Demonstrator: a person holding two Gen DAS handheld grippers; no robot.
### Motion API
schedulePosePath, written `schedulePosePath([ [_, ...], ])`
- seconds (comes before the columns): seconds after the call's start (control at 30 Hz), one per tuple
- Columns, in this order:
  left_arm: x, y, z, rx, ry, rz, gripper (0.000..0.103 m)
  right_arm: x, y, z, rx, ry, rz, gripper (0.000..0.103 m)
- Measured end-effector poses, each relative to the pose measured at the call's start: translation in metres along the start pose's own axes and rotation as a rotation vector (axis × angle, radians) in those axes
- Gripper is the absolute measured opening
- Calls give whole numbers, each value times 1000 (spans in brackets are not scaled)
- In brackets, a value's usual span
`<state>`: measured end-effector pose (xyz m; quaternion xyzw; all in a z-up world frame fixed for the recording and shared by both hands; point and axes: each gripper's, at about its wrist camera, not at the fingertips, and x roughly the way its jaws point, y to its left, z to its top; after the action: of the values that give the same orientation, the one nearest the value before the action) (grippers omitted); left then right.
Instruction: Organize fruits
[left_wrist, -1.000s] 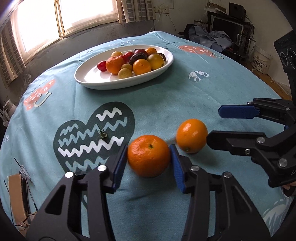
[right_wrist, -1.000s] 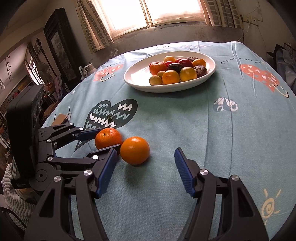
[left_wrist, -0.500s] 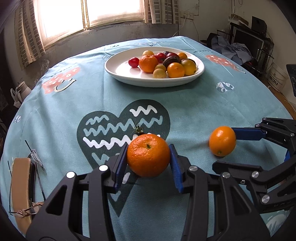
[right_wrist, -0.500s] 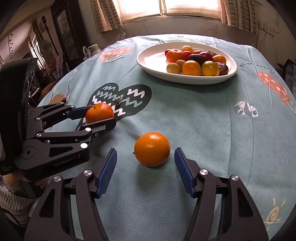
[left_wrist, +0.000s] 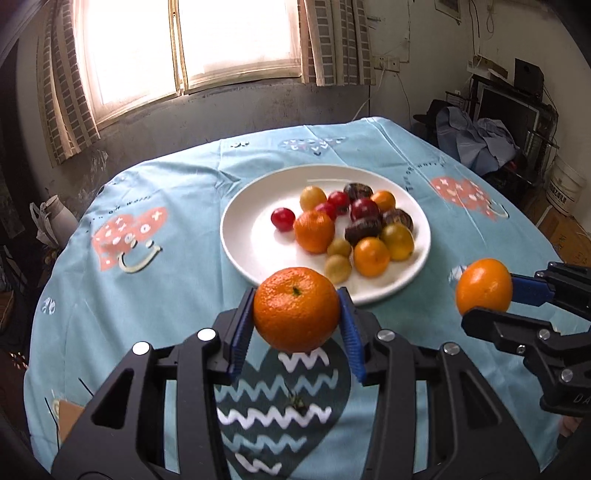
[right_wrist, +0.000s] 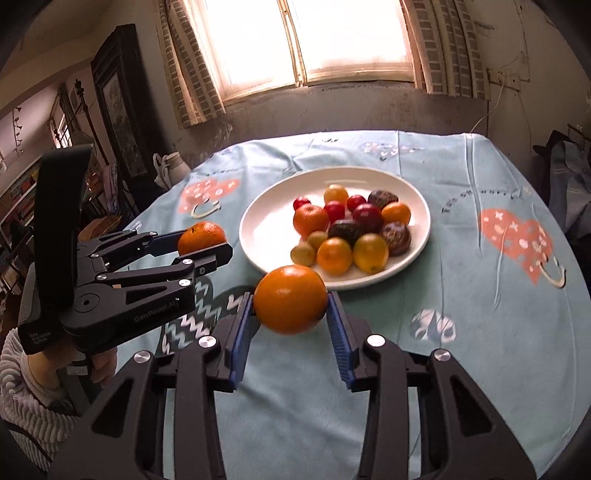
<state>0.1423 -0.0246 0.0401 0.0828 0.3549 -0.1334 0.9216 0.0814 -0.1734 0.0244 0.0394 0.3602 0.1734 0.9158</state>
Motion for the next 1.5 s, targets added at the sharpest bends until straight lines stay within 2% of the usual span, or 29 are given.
schedulePosePath([
  [0.1, 28, 4, 20, -35, 7, 9, 44, 22, -8, 18, 14, -11, -27, 40],
  [0.27, 73, 15, 24, -80, 54, 15, 46, 65, -16, 24, 48, -24, -15, 40],
  [0.3, 78, 17, 23, -85, 57, 22, 49, 70, -17, 25, 51, -26, -15, 47],
  [0.33, 80, 18, 22, -86, 49, 28, 55, 72, -18, 25, 47, -23, -30, 62],
  [0.37, 78, 19, 21, -84, 35, 28, 64, 69, -19, 25, 38, -42, -41, 63],
  [0.4, 75, 19, 20, -78, 22, 35, 68, 65, -20, 25, 29, -69, -43, 63],
  [0.57, 48, 21, 14, -92, -25, 48, 73, 38, -22, 19, 49, -114, -29, 63],
  [0.6, 40, 20, 9, -96, -33, 53, 81, 32, -22, 15, 51, -115, -35, 63],
  [0.67, 22, 15, -4, -92, -60, 91, 92, 20, -19, 3, 55, -115, -52, 64],
  [0.8, -11, -1, -36, -54, -90, 160, 98, 9, -9, -30, 43, -59, -119, 65],
  [0.9, -30, -9, -56, -50, -99, 179, 101, 4, -7, -53, 64, -25, -148, 65],
  [1.07, -54, -12, -78, -88, -112, 185, 101, -1, -9, -75, 119, 16, -137, 65],
  [1.2, -58, -15, -86, -94, -107, 205, 101, 0, -10, -78, 133, 29, -173, 65],
  [1.33, -55, -17, -86, -94, -94, 176, 101, 5, -11, -79, 140, 56, -185, 65],
  [1.5, -57, -18, -86, -98, -98, 161, 101, 1, -9, -79, 126, 38, -183, 65],
])
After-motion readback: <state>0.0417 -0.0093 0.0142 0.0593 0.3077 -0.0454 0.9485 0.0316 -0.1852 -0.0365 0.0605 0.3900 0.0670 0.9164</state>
